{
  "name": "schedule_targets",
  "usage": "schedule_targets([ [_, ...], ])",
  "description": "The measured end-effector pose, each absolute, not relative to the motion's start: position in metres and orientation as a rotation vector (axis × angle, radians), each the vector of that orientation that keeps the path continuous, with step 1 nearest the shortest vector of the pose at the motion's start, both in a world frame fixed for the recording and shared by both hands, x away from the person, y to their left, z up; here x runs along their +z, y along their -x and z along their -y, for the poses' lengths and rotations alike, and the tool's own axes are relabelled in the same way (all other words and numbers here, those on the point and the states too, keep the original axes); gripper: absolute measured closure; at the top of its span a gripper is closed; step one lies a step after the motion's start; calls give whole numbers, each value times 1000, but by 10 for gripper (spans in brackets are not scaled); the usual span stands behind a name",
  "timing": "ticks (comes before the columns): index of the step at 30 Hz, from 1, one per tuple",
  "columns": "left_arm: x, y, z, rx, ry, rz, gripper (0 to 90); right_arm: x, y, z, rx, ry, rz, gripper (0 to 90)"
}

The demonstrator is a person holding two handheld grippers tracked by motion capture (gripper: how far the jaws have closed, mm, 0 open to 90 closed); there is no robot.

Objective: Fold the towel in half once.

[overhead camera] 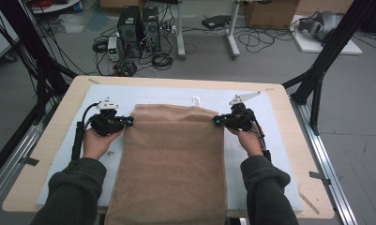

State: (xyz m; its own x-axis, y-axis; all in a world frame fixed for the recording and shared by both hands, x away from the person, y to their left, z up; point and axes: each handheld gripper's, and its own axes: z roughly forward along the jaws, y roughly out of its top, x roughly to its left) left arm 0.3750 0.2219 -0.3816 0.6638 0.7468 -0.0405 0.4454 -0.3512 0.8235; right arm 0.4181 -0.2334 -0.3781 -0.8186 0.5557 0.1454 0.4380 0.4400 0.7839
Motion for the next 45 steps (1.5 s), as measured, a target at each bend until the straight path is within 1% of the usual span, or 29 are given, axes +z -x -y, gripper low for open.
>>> schedule_targets([
  [4,-377,-342,-226,461,-2010,-861,861,-364,-392,230,1306,-783,-2592,835],
  [7,-384,-314,-229,470,-2033,-827,860,-367,-368,227,1284,-732,-2636,832],
  [13,-408,-266,-232,466,-2060,-787,861,-395,-324,225,1273,-705,-2681,832],
  [16,-422,-253,-233,450,-2084,-787,861,-412,-306,224,1244,-691,-2713,831],
  [19,-434,-248,-233,417,-2097,-801,857,-426,-298,224,1241,-705,-2720,823],
  [21,-436,-249,-234,402,-2094,-806,835,-434,-297,225,1257,-721,-2726,790],
  [22,-435,-250,-234,396,-2093,-808,796,-436,-298,225,1266,-732,-2735,759],
  [24,-429,-252,-235,402,-2083,-817,665,-435,-299,227,1287,-755,-2727,645],
  [25,-425,-255,-235,398,-2080,-814,605,-432,-300,228,1294,-758,-2706,632],
  [26,-420,-258,-235,398,-2074,-812,567,-428,-301,230,1313,-756,-2699,612],
  [27,-416,-261,-234,404,-2067,-807,552,-425,-303,231,1323,-763,-2681,574],
  [29,-408,-270,-233,409,-2059,-805,521,-418,-310,231,1308,-776,-2656,547],
  [30,-403,-278,-231,415,-2057,-807,508,-415,-313,230,1302,-783,-2648,519],
  [33,-398,-299,-227,427,-2035,-829,499,-408,-333,228,1263,-804,-2606,478],
  [37,-405,-329,-221,433,-2056,-904,495,-408,-358,219,1206,-807,-2595,471],
  [39,-412,-342,-219,431,-2052,-952,479,-413,-369,216,1166,-840,-2604,466],
  [42,-427,-359,-220,391,-2069,-1042,486,-426,-380,215,1122,-899,-2618,461],
  [43,-433,-363,-220,384,-2101,-1055,495,-431,-383,215,1100,-923,-2633,459],
  [44,-437,-365,-219,370,-2121,-1077,507,-436,-385,214,1077,-943,-2652,476],
  [45,-440,-365,-219,388,-2130,-1065,533,-438,-385,214,1105,-945,-2643,503],
])
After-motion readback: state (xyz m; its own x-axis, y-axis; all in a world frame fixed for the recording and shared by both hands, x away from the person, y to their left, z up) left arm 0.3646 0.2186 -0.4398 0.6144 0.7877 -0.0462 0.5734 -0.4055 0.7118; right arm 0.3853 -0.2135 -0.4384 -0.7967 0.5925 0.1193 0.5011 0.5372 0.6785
